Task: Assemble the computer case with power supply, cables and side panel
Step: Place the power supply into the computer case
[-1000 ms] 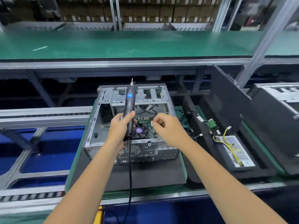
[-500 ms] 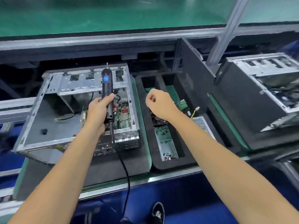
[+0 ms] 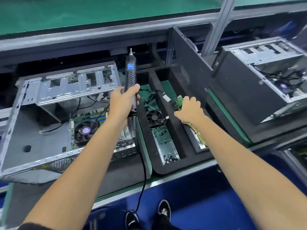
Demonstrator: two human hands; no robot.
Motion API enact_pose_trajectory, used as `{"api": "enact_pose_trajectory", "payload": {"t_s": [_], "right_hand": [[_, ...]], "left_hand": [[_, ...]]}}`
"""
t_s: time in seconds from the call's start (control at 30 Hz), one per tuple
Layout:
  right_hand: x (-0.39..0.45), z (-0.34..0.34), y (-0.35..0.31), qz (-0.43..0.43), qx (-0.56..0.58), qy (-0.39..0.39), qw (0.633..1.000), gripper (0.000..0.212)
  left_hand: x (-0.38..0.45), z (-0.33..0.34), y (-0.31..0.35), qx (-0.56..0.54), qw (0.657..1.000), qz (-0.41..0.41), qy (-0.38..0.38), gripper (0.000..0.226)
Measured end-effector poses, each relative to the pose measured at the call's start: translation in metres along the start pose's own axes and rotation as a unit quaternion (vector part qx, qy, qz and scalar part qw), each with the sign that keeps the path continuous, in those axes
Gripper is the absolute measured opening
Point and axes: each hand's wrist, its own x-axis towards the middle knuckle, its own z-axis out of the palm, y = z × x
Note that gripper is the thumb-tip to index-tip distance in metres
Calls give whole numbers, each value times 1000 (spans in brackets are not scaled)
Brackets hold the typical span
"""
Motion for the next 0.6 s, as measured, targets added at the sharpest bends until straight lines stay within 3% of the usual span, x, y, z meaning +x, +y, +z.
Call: {"api": "enact_pose_trajectory", "payload": {"t_s": [0.13, 0.23, 0.33, 0.43, 0.6], "right_hand": [[10, 16, 35, 95, -58, -50, 993, 91], [13, 23, 49, 129, -61, -108, 984, 120], [13, 24, 55, 133, -77, -171, 973, 139], [14, 26, 59, 135, -80, -188, 970, 139], [12, 37, 62, 156, -46, -153, 975, 107]], "left_hand": [[0, 30, -3, 22, 999, -32, -16, 60], [-6, 48, -12, -2, 999, -40, -26, 29], [-9, 55, -21, -7, 998, -55, -31, 24], [-9, 55, -24, 0, 998, -58, -36, 29], [-9, 52, -27, 1, 998, -57, -41, 32]]}}
